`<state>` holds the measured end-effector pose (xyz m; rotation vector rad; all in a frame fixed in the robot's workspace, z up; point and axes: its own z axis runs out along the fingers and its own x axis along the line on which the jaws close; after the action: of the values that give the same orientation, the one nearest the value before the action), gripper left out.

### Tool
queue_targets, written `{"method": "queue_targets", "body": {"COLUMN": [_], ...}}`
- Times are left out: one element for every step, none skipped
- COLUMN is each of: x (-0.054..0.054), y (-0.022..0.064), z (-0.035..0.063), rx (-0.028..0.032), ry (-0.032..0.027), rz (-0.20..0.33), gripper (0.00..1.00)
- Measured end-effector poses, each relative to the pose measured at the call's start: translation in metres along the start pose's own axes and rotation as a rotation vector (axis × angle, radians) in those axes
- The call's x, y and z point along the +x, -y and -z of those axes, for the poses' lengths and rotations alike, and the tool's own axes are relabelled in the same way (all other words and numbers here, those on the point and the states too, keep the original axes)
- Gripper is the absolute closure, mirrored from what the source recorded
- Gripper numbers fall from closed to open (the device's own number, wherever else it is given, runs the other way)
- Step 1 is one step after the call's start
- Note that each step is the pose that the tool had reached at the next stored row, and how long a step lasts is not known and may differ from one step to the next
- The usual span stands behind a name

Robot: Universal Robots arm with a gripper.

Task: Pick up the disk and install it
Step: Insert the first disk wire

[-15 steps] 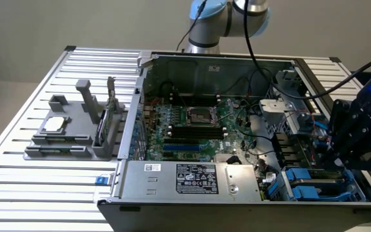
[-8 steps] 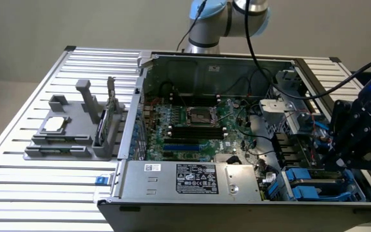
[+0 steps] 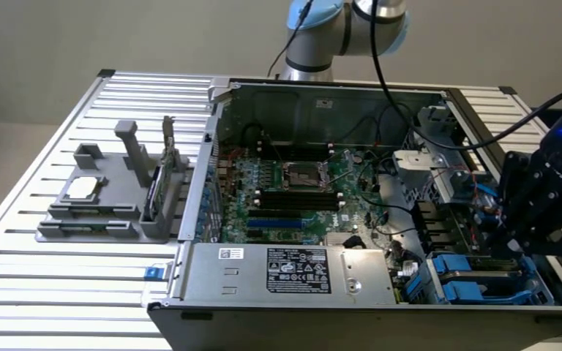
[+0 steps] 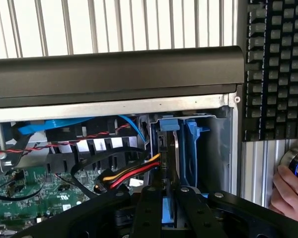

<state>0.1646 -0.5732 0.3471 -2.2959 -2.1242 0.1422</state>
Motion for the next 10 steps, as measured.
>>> {"method": "queue_targets", "body": {"x": [0.0006, 0.0014, 0.0019, 0.0023, 0.0027, 0.0031, 0.0035, 0.0037, 0.0037, 0.0038], "y": [0.0000, -0.0003, -0.0006, -0.0010, -0.0013, -0.0017, -0.0021, -0.0028, -0.0034, -0.0039], "z": [-0.0003, -0.0007, -0.0009, -0.0013, -0.0017, -0.0019, -0.0021, -0.0023, -0.0023, -0.0023], "rx": [0.0003, 0.0007, 0.0011, 0.0018, 0.0029, 0.0041, 0.0055, 0.0068, 0.0078, 0.0089], "ry": [0.0020, 0.0047, 0.0075, 0.0098, 0.0120, 0.0150, 0.0176, 0.0191, 0.0198, 0.0204], "rz": [0.000, 0.000, 0.000, 0.000, -0.001, -0.001, -0.001, -0.001, -0.001, -0.001], "gripper": [0.84, 0.84, 0.84, 0.84, 0.84, 0.84, 0.84, 0.84, 0.84, 0.84]}}
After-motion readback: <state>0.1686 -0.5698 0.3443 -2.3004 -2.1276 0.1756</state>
